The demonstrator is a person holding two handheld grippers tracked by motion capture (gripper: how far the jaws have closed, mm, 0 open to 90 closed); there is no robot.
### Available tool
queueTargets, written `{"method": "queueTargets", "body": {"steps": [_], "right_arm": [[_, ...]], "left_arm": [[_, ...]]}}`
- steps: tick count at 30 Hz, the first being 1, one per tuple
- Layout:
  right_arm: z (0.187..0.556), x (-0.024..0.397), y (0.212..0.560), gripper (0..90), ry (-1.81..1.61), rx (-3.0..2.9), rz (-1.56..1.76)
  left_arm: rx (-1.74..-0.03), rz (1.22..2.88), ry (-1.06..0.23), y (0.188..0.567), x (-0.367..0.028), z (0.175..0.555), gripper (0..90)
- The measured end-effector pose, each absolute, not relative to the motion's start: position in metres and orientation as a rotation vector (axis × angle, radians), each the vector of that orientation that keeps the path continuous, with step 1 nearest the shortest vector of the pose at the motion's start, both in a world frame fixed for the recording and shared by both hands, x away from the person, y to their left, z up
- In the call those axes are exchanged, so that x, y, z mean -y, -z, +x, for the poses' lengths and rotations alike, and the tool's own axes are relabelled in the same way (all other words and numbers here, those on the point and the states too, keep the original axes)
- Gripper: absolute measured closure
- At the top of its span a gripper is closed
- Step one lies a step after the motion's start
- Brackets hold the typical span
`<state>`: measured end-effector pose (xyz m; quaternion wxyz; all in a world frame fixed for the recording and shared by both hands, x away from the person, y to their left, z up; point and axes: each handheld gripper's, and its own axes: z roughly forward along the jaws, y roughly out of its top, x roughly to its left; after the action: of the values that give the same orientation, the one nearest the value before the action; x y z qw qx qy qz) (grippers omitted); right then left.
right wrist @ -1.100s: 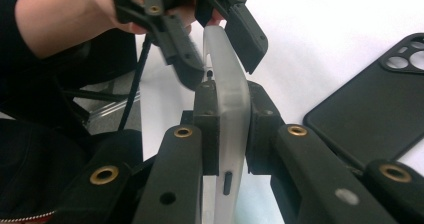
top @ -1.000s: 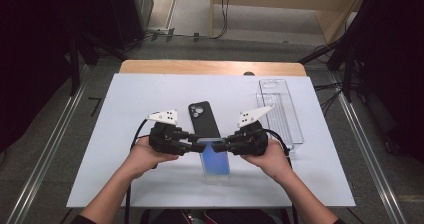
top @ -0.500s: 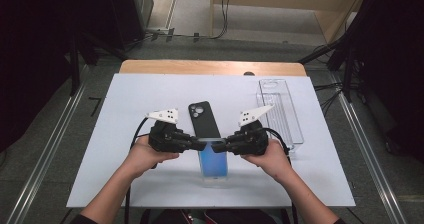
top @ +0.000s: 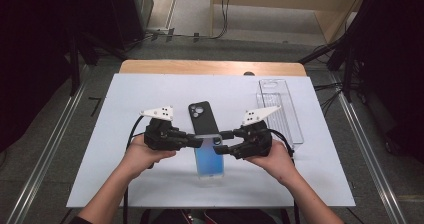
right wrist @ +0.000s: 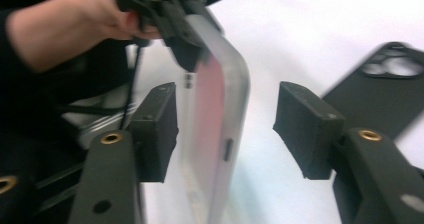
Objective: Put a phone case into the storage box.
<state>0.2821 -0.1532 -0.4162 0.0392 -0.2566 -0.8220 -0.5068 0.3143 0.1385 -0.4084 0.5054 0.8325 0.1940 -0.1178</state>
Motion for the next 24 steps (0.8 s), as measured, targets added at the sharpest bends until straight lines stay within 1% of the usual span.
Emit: {"method": "queueTargets", "body": {"steps": [4, 7, 11, 14, 15, 16, 24], "right_arm": [[0.278, 0.156, 0.417, 35.2, 1.555, 2.525, -0.883], [0.276, 0.156, 0.421, 28.8, 1.560, 2.500, -0.921], [0.272, 0.155, 0.424, 23.4, 1.556, 2.514, -0.924], [0.271, 0.153, 0.426, 11.3, 1.557, 2.512, -0.939], [0.271, 0.152, 0.427, 4.7, 1.530, 2.517, -0.953], [0.271, 0.151, 0.427, 0.0, 1.518, 2.528, -0.965], [0.269, 0.146, 0.430, 0.0, 1.499, 2.545, -1.090]], "left_arm": [[-0.523, 2.002, 0.288, 0.406, -0.140, 0.314, 81.1], [-0.558, 2.007, 0.274, 0.405, -0.141, 0.314, 81.1], [-0.597, 2.010, 0.238, 0.402, -0.141, 0.312, 81.1], [-0.645, 1.999, 0.235, 0.402, -0.142, 0.312, 81.0], [-0.655, 1.996, 0.231, 0.402, -0.142, 0.312, 81.0], [-0.672, 1.989, 0.231, 0.401, -0.142, 0.313, 81.0], [-0.772, 1.958, 0.188, 0.396, -0.143, 0.311, 81.0]]}}
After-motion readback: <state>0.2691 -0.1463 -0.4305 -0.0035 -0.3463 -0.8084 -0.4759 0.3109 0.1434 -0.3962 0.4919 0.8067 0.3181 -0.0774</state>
